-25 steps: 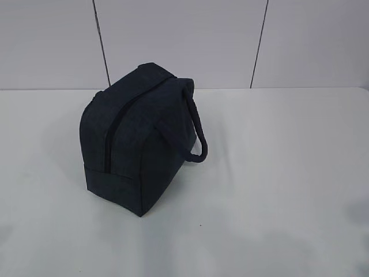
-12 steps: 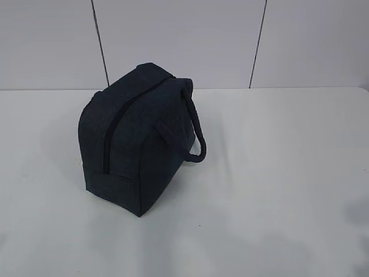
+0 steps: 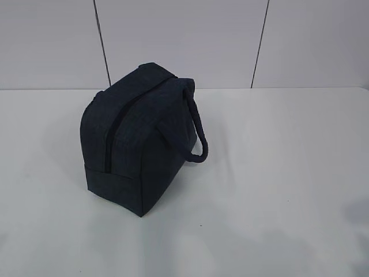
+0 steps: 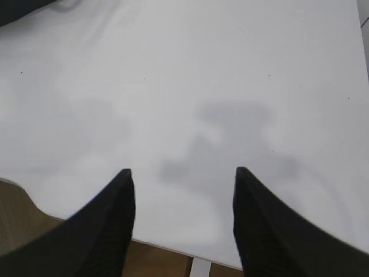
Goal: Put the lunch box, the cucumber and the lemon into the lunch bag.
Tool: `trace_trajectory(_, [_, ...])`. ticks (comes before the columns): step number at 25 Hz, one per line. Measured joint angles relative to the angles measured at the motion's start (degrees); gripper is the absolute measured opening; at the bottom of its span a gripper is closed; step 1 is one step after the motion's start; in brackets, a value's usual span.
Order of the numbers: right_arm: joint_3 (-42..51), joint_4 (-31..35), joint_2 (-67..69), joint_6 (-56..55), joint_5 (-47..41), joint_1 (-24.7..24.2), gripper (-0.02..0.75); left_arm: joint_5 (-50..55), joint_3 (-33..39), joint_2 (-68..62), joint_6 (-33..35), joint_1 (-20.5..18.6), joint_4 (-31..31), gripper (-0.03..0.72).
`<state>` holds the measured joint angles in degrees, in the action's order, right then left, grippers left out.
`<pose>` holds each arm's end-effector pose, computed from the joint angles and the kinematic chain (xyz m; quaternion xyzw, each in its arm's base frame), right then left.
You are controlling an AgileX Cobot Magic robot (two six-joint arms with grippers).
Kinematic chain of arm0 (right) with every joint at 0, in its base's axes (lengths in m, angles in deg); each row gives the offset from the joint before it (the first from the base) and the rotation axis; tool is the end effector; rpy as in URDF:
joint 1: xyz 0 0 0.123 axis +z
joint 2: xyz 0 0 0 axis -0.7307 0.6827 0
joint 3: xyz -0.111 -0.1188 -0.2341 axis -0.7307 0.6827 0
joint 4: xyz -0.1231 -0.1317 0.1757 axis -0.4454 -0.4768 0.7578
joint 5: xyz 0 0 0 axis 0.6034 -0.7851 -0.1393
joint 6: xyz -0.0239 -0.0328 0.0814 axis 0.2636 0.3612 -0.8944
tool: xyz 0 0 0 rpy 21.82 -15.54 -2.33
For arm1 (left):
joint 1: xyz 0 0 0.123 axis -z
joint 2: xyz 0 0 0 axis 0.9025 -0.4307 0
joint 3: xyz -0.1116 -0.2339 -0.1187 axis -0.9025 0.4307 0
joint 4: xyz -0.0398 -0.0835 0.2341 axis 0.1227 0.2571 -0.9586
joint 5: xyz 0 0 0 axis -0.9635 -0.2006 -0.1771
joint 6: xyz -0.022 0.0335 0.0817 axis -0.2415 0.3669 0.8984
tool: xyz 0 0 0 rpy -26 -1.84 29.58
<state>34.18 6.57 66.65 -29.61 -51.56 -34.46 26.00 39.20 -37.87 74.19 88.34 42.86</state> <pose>0.0019 -0.0081 0.2699 -0.1362 0.8807 -0.0223 0.4532 0.0025 -0.0080 0.2805 0.2112 0.8555 -0.1200 0.4573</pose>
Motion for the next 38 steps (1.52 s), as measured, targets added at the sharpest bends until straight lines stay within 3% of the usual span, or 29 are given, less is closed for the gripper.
trace_trajectory(12, [0.0,0.0,0.0,-0.1,0.4,0.0,0.419,0.0,0.0,0.0,0.0,-0.8,0.0,0.433])
trace_trajectory(15, [0.0,0.0,0.0,-0.1,0.4,0.0,0.419,0.0,0.0,0.0,0.0,-4.2,0.0,0.431])
trace_trajectory(19, [0.0,0.0,-0.1,-0.1,0.5,-0.8,0.419,0.0,0.0,0.1,0.0,-13.0,0.0,0.425])
trace_trajectory(22, [0.0,-0.1,-0.1,-0.1,0.5,-4.0,0.419,0.0,0.0,1.1,0.0,-19.1,0.0,0.424])
trace_trajectory(25, [0.0,-0.1,-0.6,-0.1,0.5,-8.6,0.419,0.0,0.0,2.4,0.0,-22.7,0.0,0.422])
trace_trajectory(30, [0.0,-0.1,-4.1,-0.1,0.6,-14.6,0.419,0.2,0.1,4.9,0.0,-24.5,0.0,0.413])
trace_trajectory(38, [0.0,-0.3,-4.6,-0.1,0.6,-15.5,0.419,0.3,0.1,4.9,0.0,-24.5,0.0,0.393])
